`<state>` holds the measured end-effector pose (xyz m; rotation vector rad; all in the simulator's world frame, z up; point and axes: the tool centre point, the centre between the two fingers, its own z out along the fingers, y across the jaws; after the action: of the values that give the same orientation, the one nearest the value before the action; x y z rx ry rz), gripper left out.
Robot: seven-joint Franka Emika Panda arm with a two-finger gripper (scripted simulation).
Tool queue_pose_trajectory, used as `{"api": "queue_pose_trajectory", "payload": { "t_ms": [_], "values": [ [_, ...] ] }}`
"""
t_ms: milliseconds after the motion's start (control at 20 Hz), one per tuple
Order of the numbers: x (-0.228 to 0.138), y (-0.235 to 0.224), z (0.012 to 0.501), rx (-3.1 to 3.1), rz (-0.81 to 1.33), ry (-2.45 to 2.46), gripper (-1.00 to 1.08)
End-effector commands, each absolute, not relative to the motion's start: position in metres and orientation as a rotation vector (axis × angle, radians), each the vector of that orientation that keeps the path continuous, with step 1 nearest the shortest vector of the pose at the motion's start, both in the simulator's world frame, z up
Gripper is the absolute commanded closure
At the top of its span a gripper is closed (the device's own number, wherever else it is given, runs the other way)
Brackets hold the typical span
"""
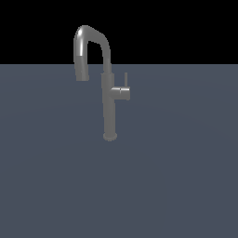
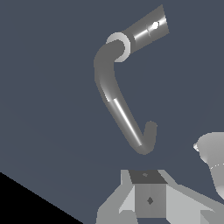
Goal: Turn on the faucet by rotating a designated handle.
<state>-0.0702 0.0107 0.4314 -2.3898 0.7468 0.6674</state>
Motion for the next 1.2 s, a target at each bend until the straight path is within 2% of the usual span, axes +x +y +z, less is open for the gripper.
{"api": "queue_pose_trajectory", "payload": {
  "t_ms": [0, 600, 1150],
  "values": [
    [-0.057, 0.006, 0.422, -2.301, 0.709, 0.804, 1.08],
    [-0.005, -0.015, 0.369, -1.86, 0.874, 1.035, 1.08],
    [0.026, -0.03, 0.305, -1.422, 0.988, 1.201, 1.08]
  ]
}}
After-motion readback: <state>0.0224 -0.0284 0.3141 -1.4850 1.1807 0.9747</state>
